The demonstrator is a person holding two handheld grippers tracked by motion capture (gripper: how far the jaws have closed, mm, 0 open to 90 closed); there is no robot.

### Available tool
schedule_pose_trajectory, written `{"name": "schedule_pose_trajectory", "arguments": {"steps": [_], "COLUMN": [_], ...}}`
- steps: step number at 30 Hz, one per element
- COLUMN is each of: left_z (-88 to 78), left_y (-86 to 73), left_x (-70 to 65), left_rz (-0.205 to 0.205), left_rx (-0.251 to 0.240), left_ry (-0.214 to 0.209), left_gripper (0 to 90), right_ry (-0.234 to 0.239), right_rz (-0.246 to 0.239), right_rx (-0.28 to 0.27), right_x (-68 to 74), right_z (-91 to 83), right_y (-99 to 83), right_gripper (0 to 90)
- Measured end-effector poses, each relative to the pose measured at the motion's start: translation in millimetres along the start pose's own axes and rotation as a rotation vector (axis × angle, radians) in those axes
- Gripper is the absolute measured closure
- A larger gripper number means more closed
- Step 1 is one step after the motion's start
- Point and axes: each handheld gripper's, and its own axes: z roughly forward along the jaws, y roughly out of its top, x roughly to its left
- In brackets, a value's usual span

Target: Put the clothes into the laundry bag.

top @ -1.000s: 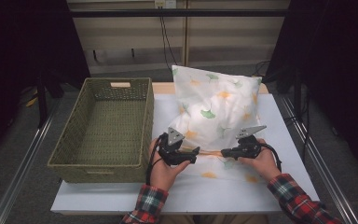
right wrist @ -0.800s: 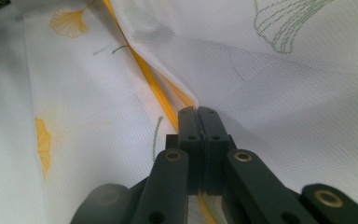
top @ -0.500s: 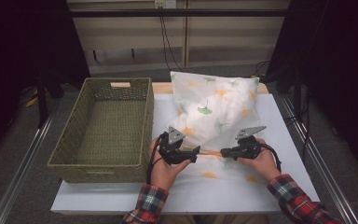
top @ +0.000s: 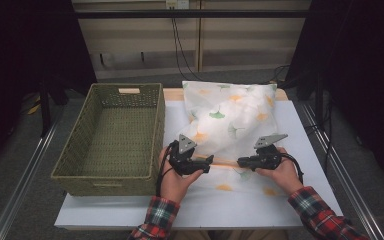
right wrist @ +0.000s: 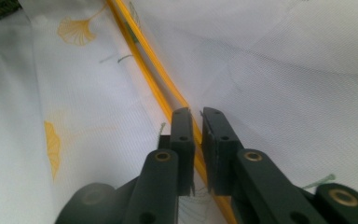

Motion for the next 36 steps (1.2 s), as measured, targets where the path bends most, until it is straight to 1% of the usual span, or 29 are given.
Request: {"name": "schedule_pose_trajectory", "arguments": {"steps": [2,5,7,8,10,12,13,14,15,16,18,19,20,22,23,25,26,27,28,29,30,31,32,33,34,36], "left_z": [-0.4,-0.7,-0.7,-0.8,-1.1,-1.4,-1.6,-2.1,-2.4,-2.8,-3.5,-3.6,-3.5,-3.7,-4.1,-4.7,-5.9,-7.7,-9.0,-10.6,-11.9,-13.4,-15.2,-16.4,-17.4,-19.9], "left_y": [1.6,3.5,4.2,4.5,4.9,4.8,4.8,4.8,5.1,5.2,6.3,6.6,6.9,7.5,7.7,7.3,7.3,7.3,7.3,7.5,7.7,8.0,8.4,8.5,8.7,9.0], "left_x": [0.8,1.2,1.2,1.2,1.4,2.1,2.1,2.1,2.2,1.6,1.9,2.3,1.8,1.5,1.2,0.9,1.3,1.4,1.3,2.2,2.3,3.7,4.1,3.8,4.4,5.0], "left_rz": [0.001,-0.009,-0.01,-0.01,-0.009,-0.005,-0.011,-0.01,0.0,-0.009,0.0,-0.004,-0.011,-0.009,-0.004,-0.013,-0.007,-0.006,-0.011,-0.004,-0.014,-0.01,-0.006,-0.016,-0.016,-0.017], "left_rx": [-0.002,-0.011,-0.01,-0.011,-0.005,-0.011,-0.013,-0.013,-0.012,-0.016,-0.014,-0.016,-0.019,-0.022,-0.018,-0.024,-0.021,-0.018,-0.025,-0.025,-0.026,-0.025,-0.024,-0.03,-0.033,-0.036], "left_ry": [0.0,0.002,-0.002,0.0,0.003,0.006,-0.001,0.003,0.001,0.0,0.001,-0.006,-0.006,-0.002,0.005,-0.01,-0.008,-0.002,0.001,-0.001,-0.005,-0.009,-0.001,0.0,-0.007,-0.005], "left_gripper": [13.9,13.8,13.7,13.6,13.3,12.8,12.7,12.6,12.4,12.4,11.9,11.8,11.5,11.3,11.0,10.7,10.4,10.3,10.1,9.9,9.8,9.4,9.0,8.9,8.8,8.5], "right_ry": [-0.001,0.0,-0.012,0.0,-0.011,-0.022,-0.019,-0.021,-0.02,-0.031,-0.036,-0.042,-0.049,-0.063,-0.061,-0.067,-0.068,-0.08,-0.083,-0.082,-0.083,-0.084,-0.088,-0.091,-0.1,-0.112], "right_rz": [0.0,-0.007,-0.005,-0.009,-0.013,-0.014,-0.009,-0.005,-0.007,-0.003,0.006,0.007,0.002,-0.003,0.004,-0.002,-0.002,-0.008,-0.008,-0.003,-0.003,-0.005,0.002,0.005,0.008,0.007], "right_rx": [-0.018,-0.029,-0.039,-0.049,-0.06,-0.072,-0.085,-0.098,-0.112,-0.117,-0.138,-0.149,-0.149,-0.152,-0.158,-0.168,-0.168,-0.172,-0.173,-0.176,-0.18,-0.188,-0.196,-0.198,-0.203,-0.213], "right_x": [0.6,1.5,2.5,2.2,2.5,2.8,2.8,2.4,1.6,1.1,-0.6,-0.9,-0.7,0.1,0.7,1.3,1.6,1.3,1.2,1.0,0.6,0.2,0.0,-0.4,-0.8,-2.3], "right_z": [-2.4,-4.3,-5.7,-6.4,-7.7,-9.2,-10.3,-11.5,-12.4,-13.7,-17.0,-18.8,-20.8,-24.4,-26.3,-30.0,-31.7,-33.4,-35.3,-37.1,-39.0,-41.2,-43.4,-45.9,-48.5,-54.2], "right_y": [2.6,5.7,7.2,7.8,8.7,8.8,8.8,8.7,8.5,8.5,7.7,7.3,7.0,6.0,5.1,3.2,2.1,0.9,-0.5,-1.5,-2.3,-2.9,-3.7,-4.3,-5.0,-6.8], "right_gripper": [78.6,75.4,72.1,69.9,64.4,60.2,57.6,54.2,50.2,46.8,43.1,40.5,37.5,31.3,30.1,27.6,25.9,25.0,24.7,23.9,22.9,22.0,20.8,19.8,19.4,18.6]}}
